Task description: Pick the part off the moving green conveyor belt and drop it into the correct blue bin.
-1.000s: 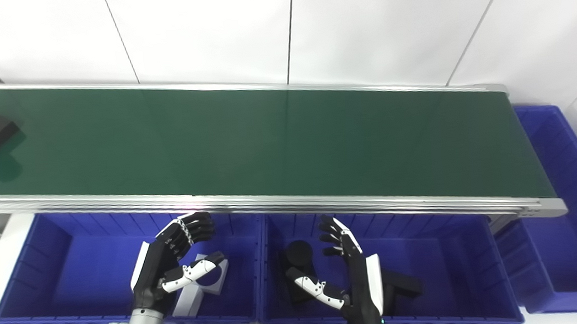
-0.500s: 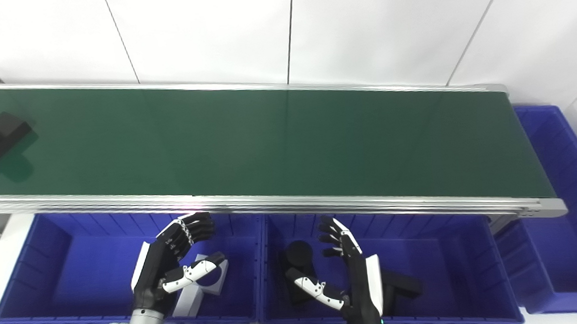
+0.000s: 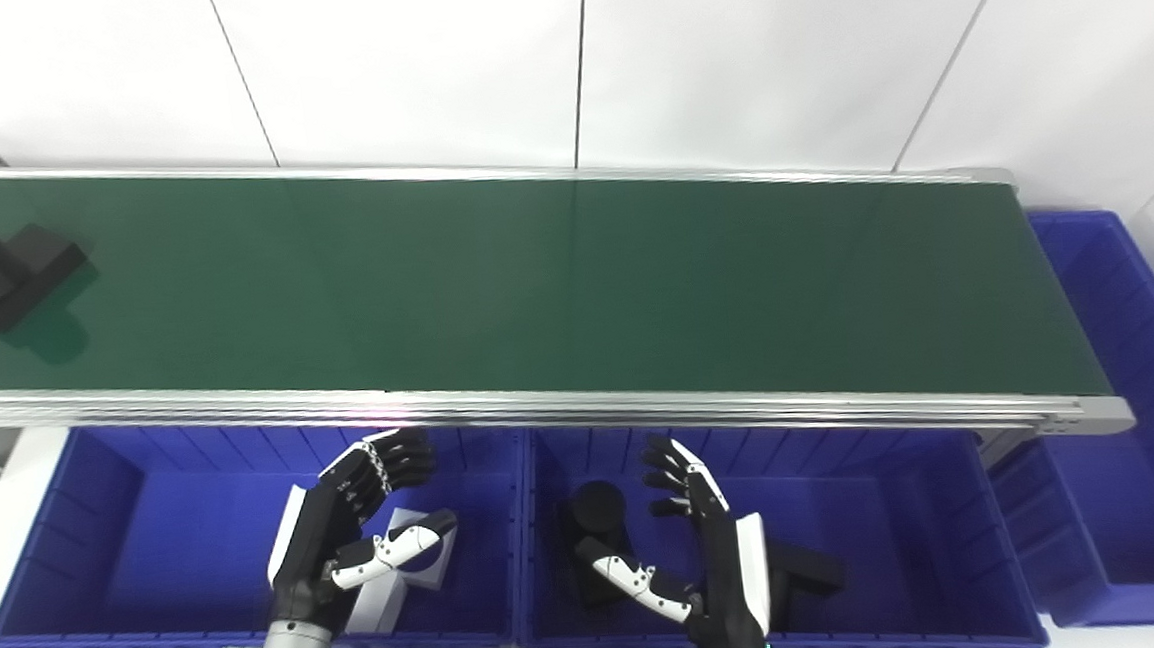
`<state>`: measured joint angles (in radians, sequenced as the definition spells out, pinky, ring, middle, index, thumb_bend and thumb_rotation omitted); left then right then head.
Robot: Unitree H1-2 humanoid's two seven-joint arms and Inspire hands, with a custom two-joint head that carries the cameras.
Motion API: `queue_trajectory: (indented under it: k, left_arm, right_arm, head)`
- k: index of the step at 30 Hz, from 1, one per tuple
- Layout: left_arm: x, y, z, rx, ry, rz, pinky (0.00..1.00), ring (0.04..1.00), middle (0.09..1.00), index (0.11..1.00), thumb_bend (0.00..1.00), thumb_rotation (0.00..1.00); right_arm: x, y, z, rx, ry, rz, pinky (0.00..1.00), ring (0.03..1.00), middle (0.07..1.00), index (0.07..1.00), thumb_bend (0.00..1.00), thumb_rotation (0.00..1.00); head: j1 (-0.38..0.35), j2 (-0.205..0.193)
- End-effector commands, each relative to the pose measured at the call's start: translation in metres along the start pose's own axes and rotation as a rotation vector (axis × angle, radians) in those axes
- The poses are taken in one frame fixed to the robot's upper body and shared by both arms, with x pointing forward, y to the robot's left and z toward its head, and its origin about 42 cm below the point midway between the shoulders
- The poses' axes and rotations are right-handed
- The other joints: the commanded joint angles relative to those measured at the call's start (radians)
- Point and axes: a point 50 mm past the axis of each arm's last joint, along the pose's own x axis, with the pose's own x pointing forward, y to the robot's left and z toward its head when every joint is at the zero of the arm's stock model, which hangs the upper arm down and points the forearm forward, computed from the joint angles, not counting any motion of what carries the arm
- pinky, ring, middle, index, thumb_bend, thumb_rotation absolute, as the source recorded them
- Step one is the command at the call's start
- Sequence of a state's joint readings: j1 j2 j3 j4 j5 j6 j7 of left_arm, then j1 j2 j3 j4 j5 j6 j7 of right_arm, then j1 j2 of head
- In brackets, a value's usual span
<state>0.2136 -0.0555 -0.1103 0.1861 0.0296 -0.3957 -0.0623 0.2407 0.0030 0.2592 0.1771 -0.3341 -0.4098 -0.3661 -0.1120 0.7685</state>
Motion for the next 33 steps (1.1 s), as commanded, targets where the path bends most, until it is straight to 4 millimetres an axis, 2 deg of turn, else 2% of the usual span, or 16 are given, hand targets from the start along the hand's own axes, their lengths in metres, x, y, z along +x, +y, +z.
queue_trajectory:
  k: [1, 10, 12, 13, 14, 18, 23, 24, 25, 26, 27, 28, 29, 30, 33]
  left_arm:
    - [0.005, -0.005, 0.011, 0.004, -0.073, -0.005, 0.68, 0.662, 0.680, 0.683, 0.61, 0.00]
    - [0.006, -0.003, 0.010, -0.003, -0.069, -0.001, 0.69, 0.666, 0.676, 0.689, 0.59, 0.00]
    - [0.006, -0.003, 0.009, -0.007, -0.066, 0.001, 0.69, 0.665, 0.676, 0.689, 0.59, 0.00]
    - [0.005, -0.003, 0.007, -0.004, -0.067, 0.001, 0.68, 0.662, 0.676, 0.689, 0.60, 0.00]
    - [0.005, -0.003, 0.006, -0.002, -0.067, 0.001, 0.68, 0.657, 0.676, 0.689, 0.61, 0.00]
    - [0.003, -0.012, -0.003, -0.010, -0.044, 0.003, 0.67, 0.650, 0.673, 0.684, 0.62, 0.00]
    - [0.006, -0.022, -0.012, -0.023, -0.012, 0.005, 0.67, 0.638, 0.660, 0.674, 0.65, 0.00]
    - [0.008, -0.023, -0.014, -0.024, -0.005, 0.006, 0.65, 0.625, 0.649, 0.670, 0.66, 0.00]
    - [0.010, -0.024, -0.016, -0.024, 0.000, 0.007, 0.65, 0.624, 0.648, 0.670, 0.66, 0.00]
    - [0.012, -0.025, -0.018, -0.021, 0.006, 0.008, 0.65, 0.621, 0.645, 0.669, 0.66, 0.00]
    - [0.014, -0.025, -0.019, -0.019, 0.010, 0.009, 0.63, 0.612, 0.643, 0.664, 0.67, 0.00]
    - [0.016, -0.025, -0.021, -0.013, 0.018, 0.010, 0.62, 0.610, 0.642, 0.662, 0.68, 0.00]
    - [0.018, -0.025, -0.023, -0.009, 0.024, 0.011, 0.61, 0.610, 0.640, 0.658, 0.70, 0.00]
    - [0.020, -0.025, -0.025, -0.002, 0.032, 0.008, 0.61, 0.610, 0.639, 0.656, 0.70, 0.00]
    - [0.026, -0.024, -0.029, 0.014, 0.041, 0.005, 0.60, 0.613, 0.625, 0.635, 0.74, 0.00]
  right_arm:
    - [0.004, 0.001, 0.009, 0.035, -0.075, -0.011, 0.60, 0.726, 0.776, 0.815, 0.64, 0.01]
    - [0.004, 0.001, 0.009, 0.029, -0.076, -0.010, 0.61, 0.724, 0.776, 0.817, 0.64, 0.02]
    - [0.004, 0.001, 0.008, 0.030, -0.073, -0.011, 0.61, 0.724, 0.777, 0.816, 0.64, 0.02]
    - [0.003, 0.001, 0.007, 0.030, -0.071, -0.009, 0.60, 0.724, 0.777, 0.816, 0.64, 0.02]
    - [0.003, 0.000, 0.006, 0.029, -0.069, -0.007, 0.60, 0.724, 0.778, 0.816, 0.64, 0.01]
    - [0.001, -0.007, -0.003, 0.000, -0.058, -0.005, 0.60, 0.717, 0.772, 0.815, 0.63, 0.01]
    - [0.001, -0.015, -0.017, -0.020, -0.024, 0.001, 0.60, 0.712, 0.777, 0.825, 0.61, 0.01]
    - [0.003, -0.015, -0.021, -0.025, -0.015, 0.003, 0.60, 0.717, 0.780, 0.825, 0.60, 0.00]
    - [0.005, -0.016, -0.024, -0.028, -0.009, 0.004, 0.60, 0.718, 0.780, 0.825, 0.60, 0.00]
    - [0.007, -0.016, -0.028, -0.028, 0.001, 0.006, 0.60, 0.720, 0.781, 0.825, 0.60, 0.00]
    - [0.008, -0.016, -0.030, -0.027, 0.008, 0.007, 0.60, 0.725, 0.785, 0.829, 0.60, 0.00]
    - [0.009, -0.016, -0.033, -0.025, 0.019, 0.010, 0.60, 0.726, 0.786, 0.830, 0.59, 0.00]
    - [0.010, -0.016, -0.035, -0.024, 0.026, 0.012, 0.61, 0.732, 0.792, 0.835, 0.58, 0.00]
    - [0.011, -0.016, -0.038, -0.027, 0.035, 0.016, 0.61, 0.736, 0.795, 0.837, 0.58, 0.00]
    - [0.015, -0.017, -0.045, -0.019, 0.062, 0.026, 0.61, 0.739, 0.798, 0.850, 0.56, 0.00]
  head:
    - [0.001, 0.001]
    - [0.001, -0.004]
    - [0.018, -0.020]
    - [0.054, -0.045]
    - [0.054, -0.045]
    - [0.190, -0.130]
    - [0.284, -0.216]
    - [0.319, -0.248]
    - [0.319, -0.248]
    - [0.351, -0.283]
    - [0.351, -0.283]
    - [0.377, -0.338]
    - [0.377, -0.338]
    - [0.407, -0.393]
    - [0.436, -0.446]
